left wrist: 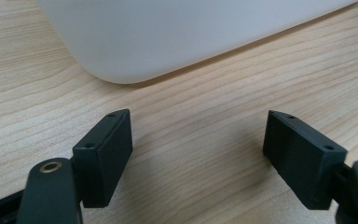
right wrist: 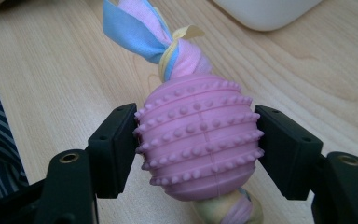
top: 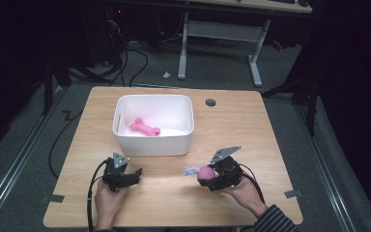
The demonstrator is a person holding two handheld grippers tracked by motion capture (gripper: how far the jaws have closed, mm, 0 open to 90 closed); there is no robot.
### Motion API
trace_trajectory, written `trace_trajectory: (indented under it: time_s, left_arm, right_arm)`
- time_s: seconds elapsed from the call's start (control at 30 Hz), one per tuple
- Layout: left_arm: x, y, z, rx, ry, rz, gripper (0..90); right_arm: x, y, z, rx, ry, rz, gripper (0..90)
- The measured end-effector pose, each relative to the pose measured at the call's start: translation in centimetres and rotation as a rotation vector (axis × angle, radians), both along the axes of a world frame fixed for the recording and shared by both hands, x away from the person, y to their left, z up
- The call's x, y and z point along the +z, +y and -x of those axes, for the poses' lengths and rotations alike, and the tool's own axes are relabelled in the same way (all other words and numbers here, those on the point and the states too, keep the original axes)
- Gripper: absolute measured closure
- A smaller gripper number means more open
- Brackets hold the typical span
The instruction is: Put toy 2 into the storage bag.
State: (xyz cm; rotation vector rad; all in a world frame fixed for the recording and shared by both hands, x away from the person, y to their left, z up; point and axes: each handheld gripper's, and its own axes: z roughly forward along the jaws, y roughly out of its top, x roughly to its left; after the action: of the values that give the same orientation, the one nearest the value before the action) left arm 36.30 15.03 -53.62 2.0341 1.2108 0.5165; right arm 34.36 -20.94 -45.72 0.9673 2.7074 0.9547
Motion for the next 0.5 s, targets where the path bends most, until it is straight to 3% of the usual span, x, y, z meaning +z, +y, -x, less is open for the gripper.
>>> trace_trajectory:
  time_s: [0.13, 0.33, 0.5]
  left_arm:
    - [0.0, 0.0, 0.0, -0.008, 0.002, -0.004, 22.9]
    - [0.0, 0.0, 0.0, -0.007, 0.002, -0.002, 23.1]
    - [0.0, 0.0, 0.0, -0.007, 0.002, -0.003, 23.1]
  right_arm:
    - [1.4, 0.0, 0.0, 0.016, -0.033, -0.001, 33.3]
    - [2.2, -0.8, -0.6, 0.005, -0.020, -0.048, 33.4]
    - [4.5, -1.7, -1.5, -0.012, -0.043, -0.073, 33.6]
